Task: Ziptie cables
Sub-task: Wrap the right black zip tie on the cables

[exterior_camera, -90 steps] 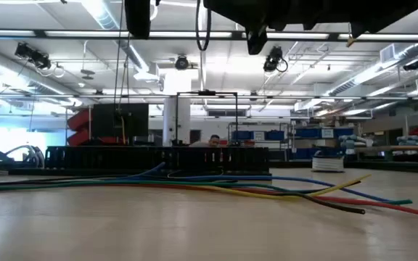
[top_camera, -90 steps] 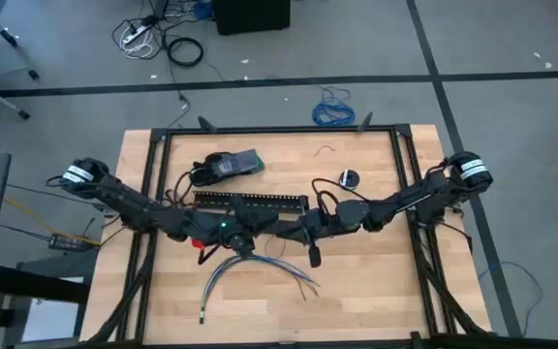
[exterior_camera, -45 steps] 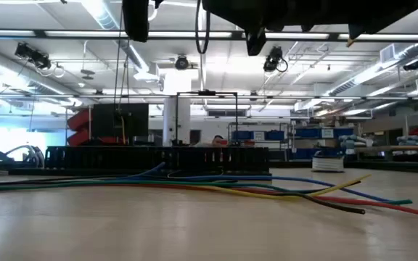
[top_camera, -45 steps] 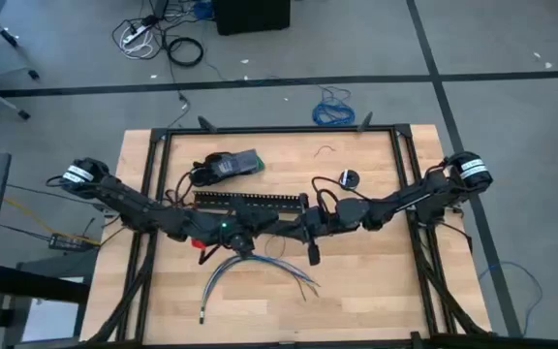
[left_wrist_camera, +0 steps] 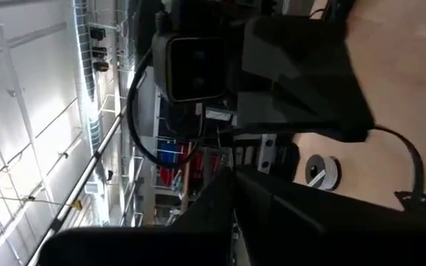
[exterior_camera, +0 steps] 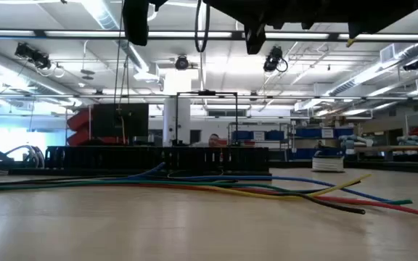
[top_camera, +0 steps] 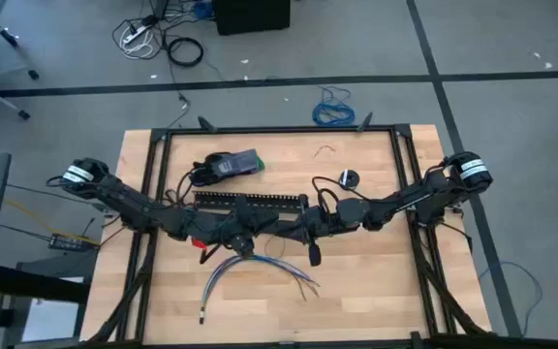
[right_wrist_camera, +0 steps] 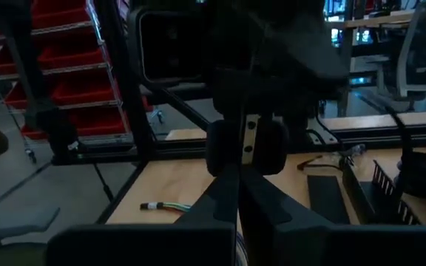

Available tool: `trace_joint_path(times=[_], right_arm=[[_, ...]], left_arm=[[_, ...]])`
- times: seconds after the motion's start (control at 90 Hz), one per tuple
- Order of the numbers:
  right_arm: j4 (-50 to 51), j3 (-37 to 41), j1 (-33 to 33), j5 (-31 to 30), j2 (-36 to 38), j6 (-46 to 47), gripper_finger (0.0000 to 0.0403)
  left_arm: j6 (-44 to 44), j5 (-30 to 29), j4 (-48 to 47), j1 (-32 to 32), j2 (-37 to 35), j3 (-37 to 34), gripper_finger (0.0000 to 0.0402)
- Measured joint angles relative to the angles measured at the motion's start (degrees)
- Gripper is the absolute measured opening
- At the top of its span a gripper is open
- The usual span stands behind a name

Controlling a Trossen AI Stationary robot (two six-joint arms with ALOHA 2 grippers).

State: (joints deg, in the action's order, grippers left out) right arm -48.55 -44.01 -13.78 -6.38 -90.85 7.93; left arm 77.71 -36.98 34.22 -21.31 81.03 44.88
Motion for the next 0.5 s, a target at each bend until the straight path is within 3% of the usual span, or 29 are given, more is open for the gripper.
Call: trace_joint_path(times=[0.5], right_arm=[[-1.5, 0.0, 0.5, 0.2, 0.0, 1.1, 0.0000]], left_arm=[[0.8, 0.0, -2.7, 0.0, 0.0, 0.0, 0.0000]])
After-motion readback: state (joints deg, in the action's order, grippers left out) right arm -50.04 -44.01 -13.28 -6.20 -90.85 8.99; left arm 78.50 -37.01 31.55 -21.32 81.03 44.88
